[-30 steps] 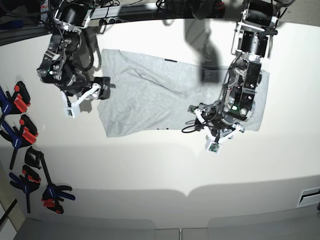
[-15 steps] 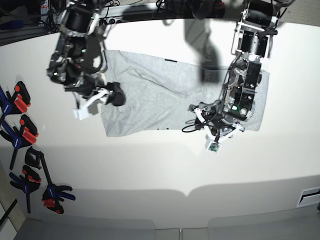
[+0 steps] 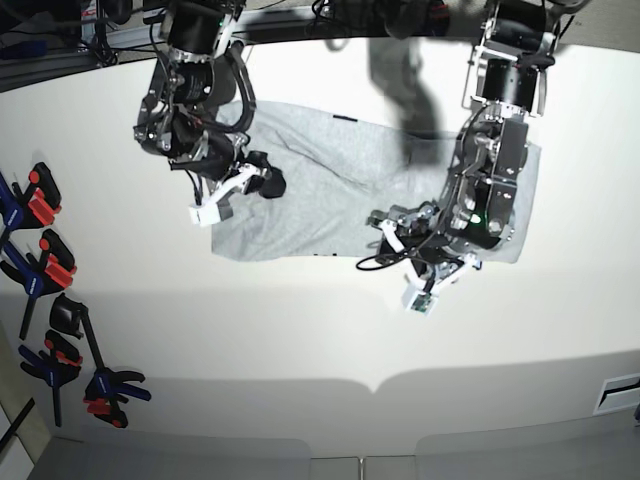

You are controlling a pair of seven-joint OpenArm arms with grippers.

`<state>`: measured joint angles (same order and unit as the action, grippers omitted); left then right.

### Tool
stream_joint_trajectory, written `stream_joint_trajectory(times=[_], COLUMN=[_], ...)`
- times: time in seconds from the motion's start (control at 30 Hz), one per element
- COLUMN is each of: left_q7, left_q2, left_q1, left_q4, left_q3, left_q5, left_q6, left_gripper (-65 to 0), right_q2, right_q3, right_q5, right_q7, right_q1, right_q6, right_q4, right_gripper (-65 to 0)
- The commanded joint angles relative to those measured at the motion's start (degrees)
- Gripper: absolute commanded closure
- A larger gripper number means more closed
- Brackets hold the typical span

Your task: Fold the T-shirt properly

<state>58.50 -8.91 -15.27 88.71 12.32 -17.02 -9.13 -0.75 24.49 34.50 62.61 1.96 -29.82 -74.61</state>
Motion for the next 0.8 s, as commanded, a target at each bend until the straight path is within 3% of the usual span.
stream_joint_trajectory(times=[0.0, 0.27, 0.4, 0.53, 0.67, 0.77], left_q7=[0.0, 1.3, -5.8, -7.5, -10.5, -10.5], left_q2=[-0.1, -1.6, -1.6, -1.6, -1.6, -1.6], left_q1=[-0.9, 8.9, 15.1, 17.8, 18.0, 18.0], left_q4=[2.6, 7.8, 7.8, 7.8, 7.8, 7.8], left_q3=[-0.1, -0.1, -0.1, -0.1, -0.1, -0.1], left_q5=[-0.4, -0.1, 4.5, 7.6, 9.0, 6.1], left_q6=[-0.1, -0.1, -0.1, -0.1, 0.0, -0.1], left_gripper=[-30.5, -30.5, -30.5, -30.5, -30.5, -30.5], right_q2=[-0.2, -0.2, -0.2, -0.2, -1.4, -2.6], right_q3=[-0.1, -0.1, -0.1, -0.1, -0.1, -0.1], right_q5=[-3.3, -9.2, -12.2, -15.4, -15.4, -11.7], right_q7=[0.7, 0.6, 0.6, 0.7, 1.4, 4.7], right_q1=[0.9, 5.7, 7.8, 9.5, 9.6, 9.6], right_q6=[0.7, 0.7, 0.7, 0.7, 0.7, 0.7], right_q4=[0.0, -0.3, -0.6, -1.9, -4.0, -6.2], right_gripper=[-1.6, 0.0, 0.0, 0.0, 0.0, 0.0])
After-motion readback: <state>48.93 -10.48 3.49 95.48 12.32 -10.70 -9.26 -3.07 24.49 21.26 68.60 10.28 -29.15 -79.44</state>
